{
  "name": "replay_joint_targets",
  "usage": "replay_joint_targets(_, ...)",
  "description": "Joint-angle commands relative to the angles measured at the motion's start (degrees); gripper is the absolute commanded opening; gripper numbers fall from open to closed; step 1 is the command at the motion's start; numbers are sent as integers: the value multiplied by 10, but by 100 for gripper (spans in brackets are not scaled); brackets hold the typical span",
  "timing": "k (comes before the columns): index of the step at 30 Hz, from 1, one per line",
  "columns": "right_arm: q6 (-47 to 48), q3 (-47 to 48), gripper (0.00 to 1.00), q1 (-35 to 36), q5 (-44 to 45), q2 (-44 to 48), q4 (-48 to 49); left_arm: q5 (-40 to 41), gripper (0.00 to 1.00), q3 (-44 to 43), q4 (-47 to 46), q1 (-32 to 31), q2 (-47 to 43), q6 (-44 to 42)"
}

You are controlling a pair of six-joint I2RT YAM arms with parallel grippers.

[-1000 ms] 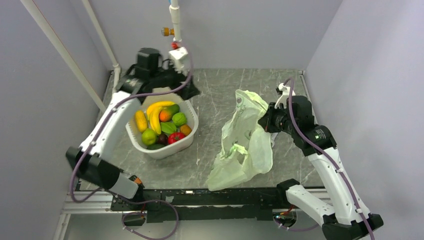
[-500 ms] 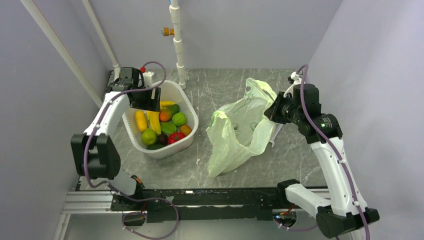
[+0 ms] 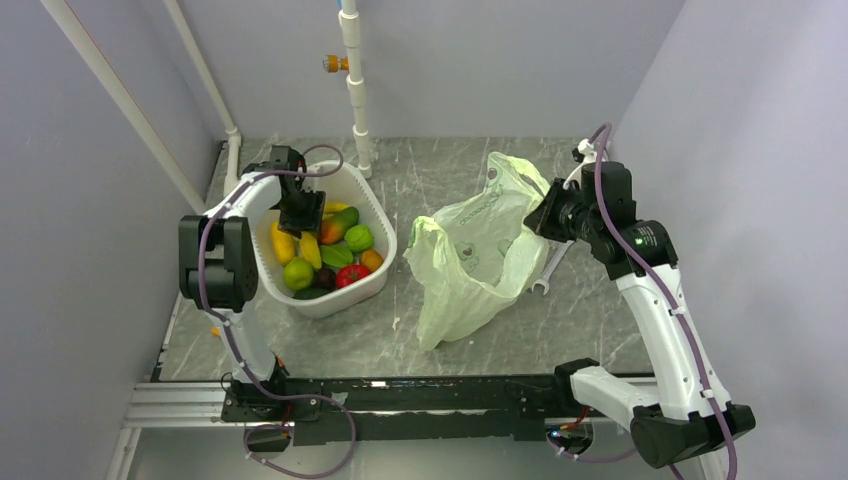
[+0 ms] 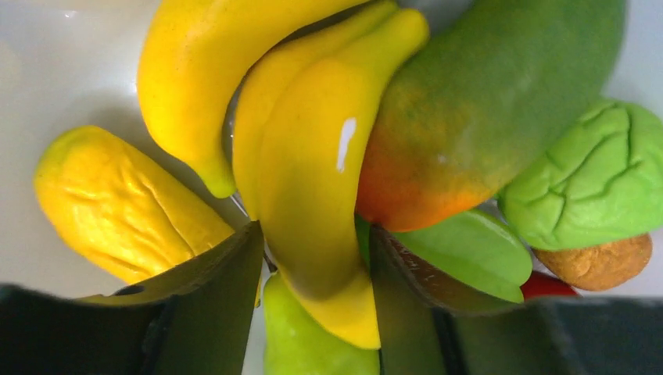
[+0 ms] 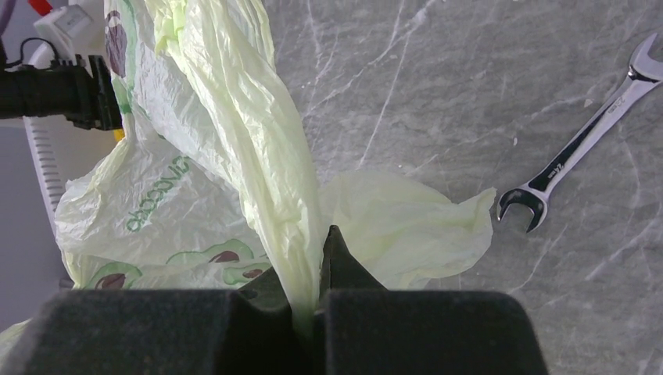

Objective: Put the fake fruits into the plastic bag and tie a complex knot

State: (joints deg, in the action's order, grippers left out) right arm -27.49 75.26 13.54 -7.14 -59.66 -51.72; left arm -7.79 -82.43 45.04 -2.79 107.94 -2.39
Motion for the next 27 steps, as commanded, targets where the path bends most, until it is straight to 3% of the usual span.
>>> replay_joint_targets(1,7,7,0,-2,-9,9,38,-21,46,-37,10,-3,15,2)
replay_joint_targets(5,17,1,0,-1,-23,14,45,-33,16,-57,22,10,-24,2)
replay_joint_targets(8,24,-12,0,-2,-35,24,59,-77,6,-55,-8,20,-110,0)
replay_joint_targets(11,23,-21,0,-2,-45,34,68,-164,5,-32,-92,19,-211,-4)
replay_joint_targets(13,20,-24,0,-2,-47,36,67,-265,3,-11,-201,13,-278,16)
replay_joint_targets(16,15,-28,0,-2,-51,38,68,-333,5,-11,-344,-52,-322,72)
replay_joint_targets(22,9,-30,0,-2,-53,40,72,-415,0,-152,-473,-212,-249,171)
replay_joint_targets(27,1,-26,0,-4,-50,39,71,-451,0,-203,-477,-327,-187,129)
